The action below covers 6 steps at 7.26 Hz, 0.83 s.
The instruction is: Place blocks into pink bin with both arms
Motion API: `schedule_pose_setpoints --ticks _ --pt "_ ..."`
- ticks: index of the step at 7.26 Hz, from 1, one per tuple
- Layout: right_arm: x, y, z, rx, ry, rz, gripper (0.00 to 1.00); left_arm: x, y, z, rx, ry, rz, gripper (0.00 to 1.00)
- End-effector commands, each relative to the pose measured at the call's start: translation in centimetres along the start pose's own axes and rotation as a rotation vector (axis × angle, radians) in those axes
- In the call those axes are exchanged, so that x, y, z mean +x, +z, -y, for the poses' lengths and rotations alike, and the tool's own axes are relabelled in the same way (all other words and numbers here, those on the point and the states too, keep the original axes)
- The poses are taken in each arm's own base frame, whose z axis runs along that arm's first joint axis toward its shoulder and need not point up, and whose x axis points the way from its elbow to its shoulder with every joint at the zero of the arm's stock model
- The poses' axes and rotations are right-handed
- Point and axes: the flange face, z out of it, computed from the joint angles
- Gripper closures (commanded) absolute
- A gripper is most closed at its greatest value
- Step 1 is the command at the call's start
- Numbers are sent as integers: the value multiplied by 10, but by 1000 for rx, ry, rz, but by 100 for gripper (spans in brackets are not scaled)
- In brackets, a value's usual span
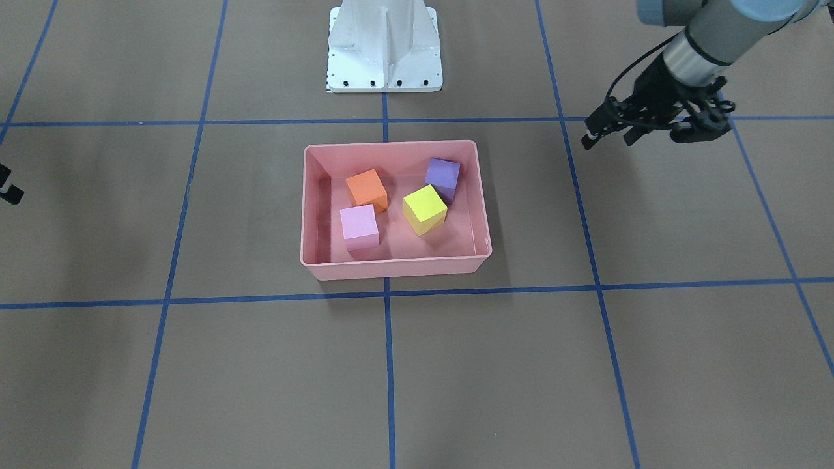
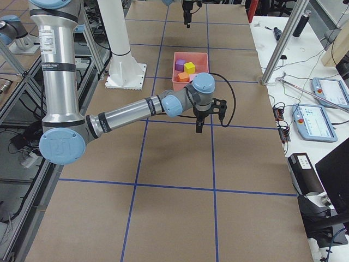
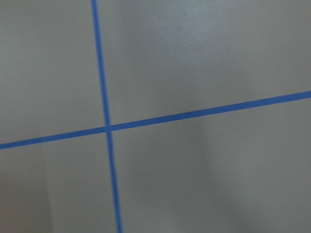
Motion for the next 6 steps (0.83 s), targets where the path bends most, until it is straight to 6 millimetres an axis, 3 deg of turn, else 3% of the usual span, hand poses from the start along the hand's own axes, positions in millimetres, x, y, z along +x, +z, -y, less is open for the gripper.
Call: schedule_pose_setpoints --ticks 1,3,4,6 --pt "78 3 -17 -20 -86 -40 1 -123 -46 29 83 264 110 0" --pt "114 5 -28 -39 -131 -45 1 -216 -65 65 83 347 136 0" --pt "119 3 -28 -35 -133 -39 1 -251 -67 75 80 399 163 0" --pt "137 -11 -34 -12 -119 -25 1 -274 -61 81 67 366 178 0"
